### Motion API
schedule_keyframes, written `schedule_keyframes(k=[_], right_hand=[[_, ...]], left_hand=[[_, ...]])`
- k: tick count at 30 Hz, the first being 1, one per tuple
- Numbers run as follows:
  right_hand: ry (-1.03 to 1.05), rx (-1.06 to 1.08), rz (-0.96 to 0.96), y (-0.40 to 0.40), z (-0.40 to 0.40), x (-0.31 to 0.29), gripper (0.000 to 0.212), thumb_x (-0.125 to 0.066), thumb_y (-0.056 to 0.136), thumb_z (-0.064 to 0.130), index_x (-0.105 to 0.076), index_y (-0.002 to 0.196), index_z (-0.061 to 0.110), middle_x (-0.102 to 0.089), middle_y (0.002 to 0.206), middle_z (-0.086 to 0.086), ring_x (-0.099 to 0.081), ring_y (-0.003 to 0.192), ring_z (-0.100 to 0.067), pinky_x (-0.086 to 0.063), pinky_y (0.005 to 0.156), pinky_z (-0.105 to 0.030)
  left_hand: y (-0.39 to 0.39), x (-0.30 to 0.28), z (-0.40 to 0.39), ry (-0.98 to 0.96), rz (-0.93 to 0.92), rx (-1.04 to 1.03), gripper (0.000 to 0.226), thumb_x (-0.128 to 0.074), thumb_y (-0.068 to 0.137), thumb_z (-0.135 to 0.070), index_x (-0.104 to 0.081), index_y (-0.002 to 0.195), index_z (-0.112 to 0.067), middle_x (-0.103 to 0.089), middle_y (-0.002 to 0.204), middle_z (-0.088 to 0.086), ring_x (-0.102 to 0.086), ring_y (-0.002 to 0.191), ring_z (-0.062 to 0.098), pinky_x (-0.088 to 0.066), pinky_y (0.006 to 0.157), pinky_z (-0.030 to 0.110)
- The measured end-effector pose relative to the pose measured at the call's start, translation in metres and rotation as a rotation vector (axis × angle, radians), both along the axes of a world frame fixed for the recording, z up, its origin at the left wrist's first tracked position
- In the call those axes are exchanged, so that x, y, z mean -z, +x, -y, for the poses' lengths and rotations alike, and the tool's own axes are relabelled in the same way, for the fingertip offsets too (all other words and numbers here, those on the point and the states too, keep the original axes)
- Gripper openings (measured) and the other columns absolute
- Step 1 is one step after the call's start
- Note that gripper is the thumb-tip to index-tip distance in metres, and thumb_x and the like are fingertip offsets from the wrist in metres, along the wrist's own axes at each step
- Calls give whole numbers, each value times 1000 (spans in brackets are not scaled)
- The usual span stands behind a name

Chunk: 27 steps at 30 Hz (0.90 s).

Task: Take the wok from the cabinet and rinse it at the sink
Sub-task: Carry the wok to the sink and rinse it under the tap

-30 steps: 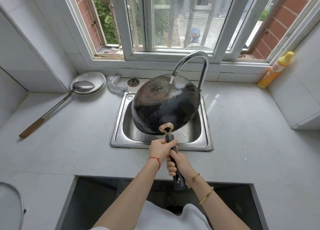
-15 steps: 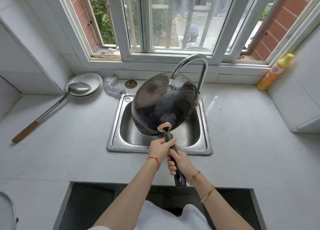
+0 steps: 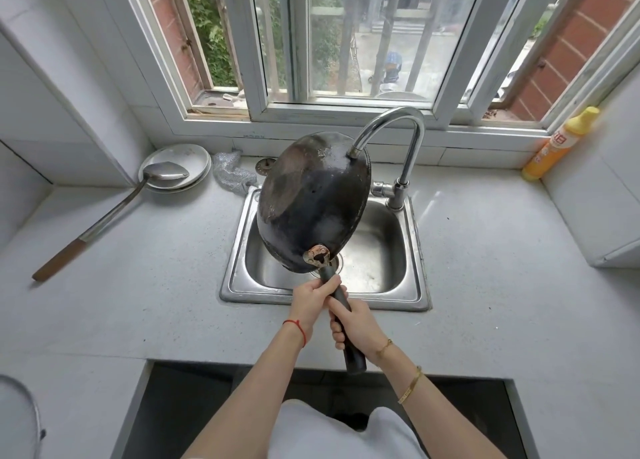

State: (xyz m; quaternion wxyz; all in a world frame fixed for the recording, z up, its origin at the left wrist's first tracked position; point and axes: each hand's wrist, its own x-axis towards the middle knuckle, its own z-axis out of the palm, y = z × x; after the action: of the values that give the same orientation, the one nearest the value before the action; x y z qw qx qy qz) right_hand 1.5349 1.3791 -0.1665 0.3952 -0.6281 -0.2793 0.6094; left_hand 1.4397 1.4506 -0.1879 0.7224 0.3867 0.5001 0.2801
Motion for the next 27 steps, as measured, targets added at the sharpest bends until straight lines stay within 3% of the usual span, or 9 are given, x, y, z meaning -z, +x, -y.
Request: schedule_keyframes(k=[7,11,15,21,24,27], right_hand=[[12,30,-1,-14,0,-5,31,-51,99,29,-50,75,9,-48,51,-1,-44,40,-13,-43,40,-23],[6,37,-5,-21,0,-6,32,-50,99,28,-50,73,10,-47,51,-2,-44,40,-13,-43,40,-23],[1,36,26,-28,3,-2,34,-52,98,29,-50,71,10,-48,50,-2,-44,39,-13,-43,41,-24],[3,43,93,-34,9,6,33,-54,98,32,-54,74,10,-51,52,-3,-47,39,-12,-44,42,-23],[9,67,108,-37,10,8,32,-57,96,34,-56,74,10,-52,51,-1,-48,38,-12,-44,41,-22],[37,90,135,-40,10,9,31,-58,95,32,-58,73,11,-53,49,-1,-48,38,-12,-45,40,-23]], left_hand=[[-10,-6,1,-15,30,-18,16,-70,88,-24,-74,83,-9,-75,76,5,-70,72,13,-54,66,20],[-14,-7,2,-25,52,-15,16,-69,90,-22,-73,81,-8,-73,79,8,-68,78,19,-55,80,30],[-20,-10,6,-48,63,-14,17,-65,92,-20,-70,83,-7,-71,78,8,-66,76,18,-54,71,24],[-29,-11,16,-100,126,-12,17,-60,96,-20,-65,93,-4,-67,83,10,-65,78,19,-55,75,25],[-32,-12,17,-116,156,-18,18,-58,97,-19,-64,96,-3,-66,84,10,-63,82,22,-54,84,30],[-34,-13,17,-108,154,-27,21,-56,98,-20,-64,101,-1,-65,86,10,-65,80,20,-56,77,25]])
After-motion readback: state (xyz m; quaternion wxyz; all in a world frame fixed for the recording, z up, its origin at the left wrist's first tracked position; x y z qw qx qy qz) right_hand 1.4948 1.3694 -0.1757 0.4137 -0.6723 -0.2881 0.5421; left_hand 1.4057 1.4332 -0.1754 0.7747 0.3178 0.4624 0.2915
